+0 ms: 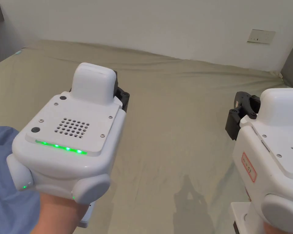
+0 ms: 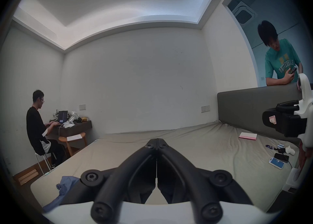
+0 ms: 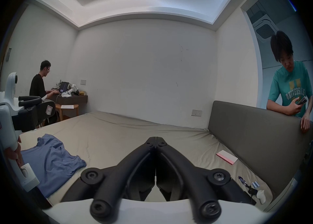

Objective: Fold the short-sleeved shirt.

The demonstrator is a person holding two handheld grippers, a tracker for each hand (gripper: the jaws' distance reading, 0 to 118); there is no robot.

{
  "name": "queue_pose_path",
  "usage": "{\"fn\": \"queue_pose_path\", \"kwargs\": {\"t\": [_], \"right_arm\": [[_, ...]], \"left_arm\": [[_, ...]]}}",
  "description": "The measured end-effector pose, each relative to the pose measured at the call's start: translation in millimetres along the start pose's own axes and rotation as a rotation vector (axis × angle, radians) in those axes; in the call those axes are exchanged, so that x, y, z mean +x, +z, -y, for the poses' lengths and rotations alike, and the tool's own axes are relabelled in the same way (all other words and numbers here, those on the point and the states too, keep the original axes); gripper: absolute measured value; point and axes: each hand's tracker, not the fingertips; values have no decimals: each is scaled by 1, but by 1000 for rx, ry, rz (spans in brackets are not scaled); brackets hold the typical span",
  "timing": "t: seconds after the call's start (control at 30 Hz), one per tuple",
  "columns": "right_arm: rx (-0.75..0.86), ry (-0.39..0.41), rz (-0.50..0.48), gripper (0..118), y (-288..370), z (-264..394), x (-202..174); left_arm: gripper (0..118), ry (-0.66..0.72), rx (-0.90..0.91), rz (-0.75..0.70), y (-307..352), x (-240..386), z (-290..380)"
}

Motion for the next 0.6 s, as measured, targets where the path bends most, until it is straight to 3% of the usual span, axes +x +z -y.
{"fn": "queue_pose_path", "kwargs": {"t": [0.27, 0.4, 0.6], "right_arm": [[17, -22, -145, 1, -1, -8, -31], [38, 13, -253, 1, -2, -10, -66], [53, -1, -447, 1, 5, -14, -125]], "left_arm": [[0, -64, 3, -163, 29, -48, -5], [0, -76, -24, -288, 55, -87, -2], [0, -85, -57, -454, 96, -132, 5]]}}
